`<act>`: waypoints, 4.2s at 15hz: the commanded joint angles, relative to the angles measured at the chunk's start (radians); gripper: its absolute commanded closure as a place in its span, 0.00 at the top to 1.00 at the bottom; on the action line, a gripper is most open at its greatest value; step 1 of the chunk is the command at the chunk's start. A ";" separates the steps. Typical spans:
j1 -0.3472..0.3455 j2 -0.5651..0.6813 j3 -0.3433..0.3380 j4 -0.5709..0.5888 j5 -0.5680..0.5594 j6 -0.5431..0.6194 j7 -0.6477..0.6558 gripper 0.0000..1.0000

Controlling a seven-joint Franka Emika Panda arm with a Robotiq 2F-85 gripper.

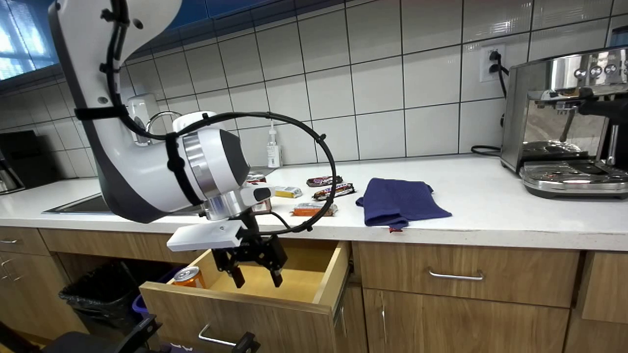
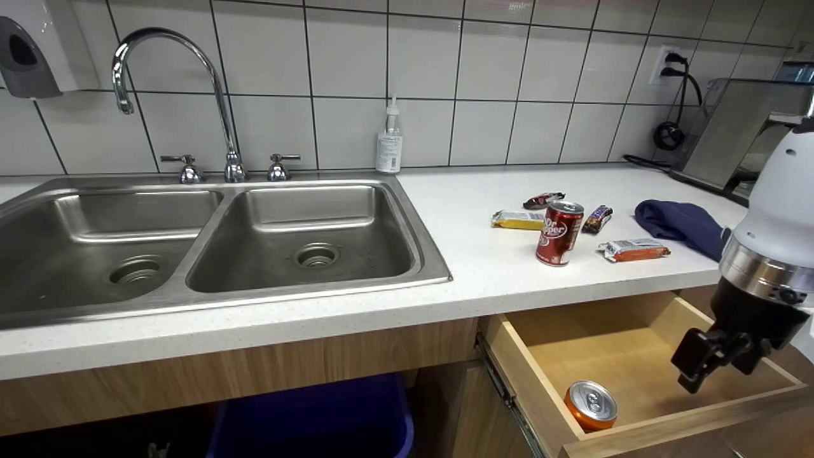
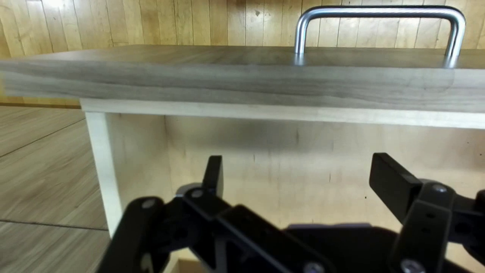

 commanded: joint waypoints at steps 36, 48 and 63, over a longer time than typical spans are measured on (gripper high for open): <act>0.097 -0.363 0.054 0.061 0.815 -0.203 -0.653 1.00; 0.072 -0.314 0.001 0.186 0.782 -0.328 -0.589 1.00; 0.103 -0.110 -0.038 0.376 0.794 -0.366 -0.240 1.00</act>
